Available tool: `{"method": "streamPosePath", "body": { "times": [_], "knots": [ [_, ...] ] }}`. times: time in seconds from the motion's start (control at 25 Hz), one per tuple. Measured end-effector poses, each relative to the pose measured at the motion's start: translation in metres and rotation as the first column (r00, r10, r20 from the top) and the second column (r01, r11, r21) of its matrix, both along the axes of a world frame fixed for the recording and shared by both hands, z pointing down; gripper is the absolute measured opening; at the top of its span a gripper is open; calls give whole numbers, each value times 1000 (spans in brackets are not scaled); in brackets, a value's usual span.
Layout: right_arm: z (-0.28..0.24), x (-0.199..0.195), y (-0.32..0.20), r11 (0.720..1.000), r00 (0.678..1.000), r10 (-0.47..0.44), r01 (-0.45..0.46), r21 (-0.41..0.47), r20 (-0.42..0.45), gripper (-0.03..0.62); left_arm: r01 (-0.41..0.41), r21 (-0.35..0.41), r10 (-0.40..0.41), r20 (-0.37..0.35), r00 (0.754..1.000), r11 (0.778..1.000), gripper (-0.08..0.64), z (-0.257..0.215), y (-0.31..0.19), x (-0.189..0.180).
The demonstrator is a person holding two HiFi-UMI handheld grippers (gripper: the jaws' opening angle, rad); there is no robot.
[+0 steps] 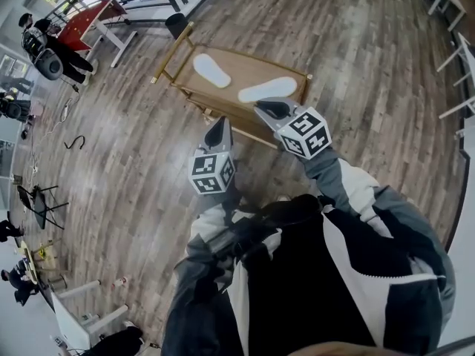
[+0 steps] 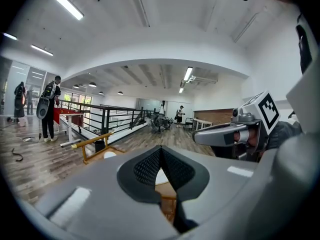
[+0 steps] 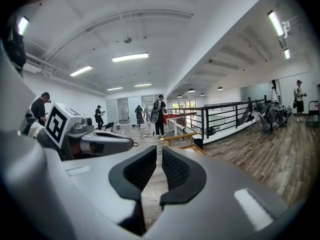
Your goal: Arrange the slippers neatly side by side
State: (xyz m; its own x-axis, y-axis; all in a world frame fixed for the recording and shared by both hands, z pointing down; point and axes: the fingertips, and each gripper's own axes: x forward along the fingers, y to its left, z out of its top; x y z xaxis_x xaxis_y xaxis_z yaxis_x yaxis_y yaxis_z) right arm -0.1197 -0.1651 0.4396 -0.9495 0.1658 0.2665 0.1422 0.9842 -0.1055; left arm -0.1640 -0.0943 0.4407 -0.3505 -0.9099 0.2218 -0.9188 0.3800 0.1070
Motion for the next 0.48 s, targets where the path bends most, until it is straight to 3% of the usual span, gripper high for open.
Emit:
{"method": "streamPosePath", "body": {
  "times": [0.48],
  "knots": [
    [-3,-95,-78,984,985,174,-174,26,14,41,-161,29,160,31,987,987,2,-9,-88,-119]
  ]
}}
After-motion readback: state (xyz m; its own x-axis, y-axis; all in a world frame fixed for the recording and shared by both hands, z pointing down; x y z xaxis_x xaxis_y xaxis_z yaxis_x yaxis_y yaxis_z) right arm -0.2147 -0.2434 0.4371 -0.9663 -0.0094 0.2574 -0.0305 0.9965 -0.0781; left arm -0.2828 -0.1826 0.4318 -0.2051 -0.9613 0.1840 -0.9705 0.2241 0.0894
